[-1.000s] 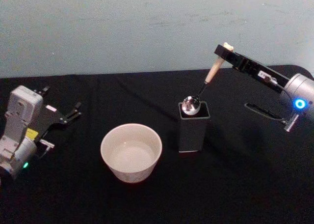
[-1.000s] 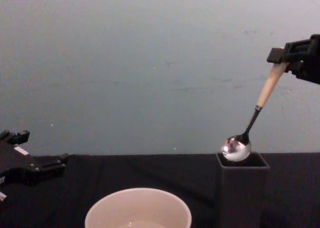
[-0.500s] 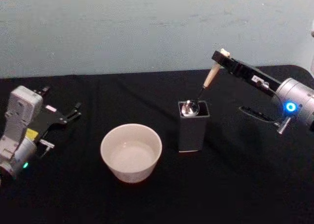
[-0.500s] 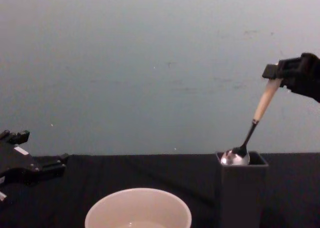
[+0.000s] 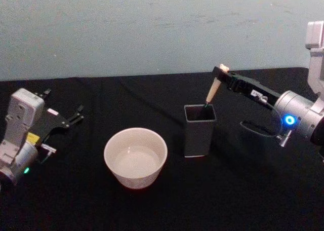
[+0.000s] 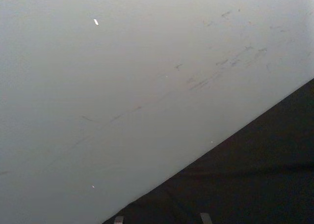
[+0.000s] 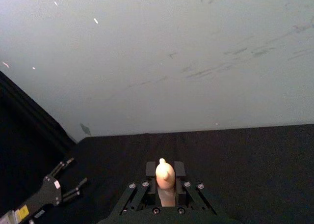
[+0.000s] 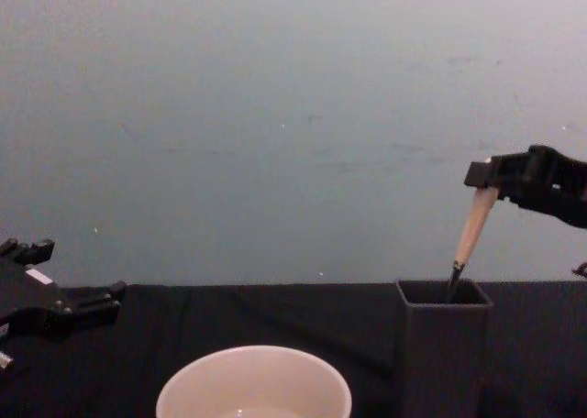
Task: Pick up the stirring spoon with one hand, stir inside the cup, then place it back in its original position.
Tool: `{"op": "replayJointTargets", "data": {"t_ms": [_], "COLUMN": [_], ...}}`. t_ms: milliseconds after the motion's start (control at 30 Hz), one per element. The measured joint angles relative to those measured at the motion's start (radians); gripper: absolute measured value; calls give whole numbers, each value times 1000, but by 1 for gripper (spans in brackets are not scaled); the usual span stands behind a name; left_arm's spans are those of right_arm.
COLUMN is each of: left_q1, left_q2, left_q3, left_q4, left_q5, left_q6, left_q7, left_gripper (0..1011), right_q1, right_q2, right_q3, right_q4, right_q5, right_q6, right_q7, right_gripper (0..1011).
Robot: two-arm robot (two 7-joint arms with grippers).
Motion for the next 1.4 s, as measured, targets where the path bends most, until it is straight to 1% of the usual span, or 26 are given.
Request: {"op": "replayJointTargets", "data": {"t_ms": [233, 533, 633, 967, 1100, 1400], "left_q1": [0, 0, 0, 0, 0, 0], "left_q2": [0, 0, 0, 0, 0, 0], "left_q3": [0, 0, 0, 0, 0, 0], "left_q4": [0, 0, 0, 0, 0, 0], "left_q5": [0, 0, 0, 0, 0, 0], "left_q6": [0, 0, 0, 0, 0, 0], "left_q7": [0, 0, 0, 0, 0, 0], "left_gripper": [1001, 1001, 1001, 1001, 1002, 1001], "right_q1": [7, 12, 15, 20, 22, 23], "right_q2": [9, 12, 12, 13, 11, 11], "right_q3": [-35, -63, -74, -92, -98, -97], "right_q4": [20, 37, 45, 57, 61, 61], "right_q5": [-6, -11, -19, -39, -46, -46], "right_q6": [-8, -11, -11, -8, 2, 3], "right_q7": [2, 0, 0, 3, 0, -1], "right_gripper": [215, 215, 216, 215, 215, 215]}}
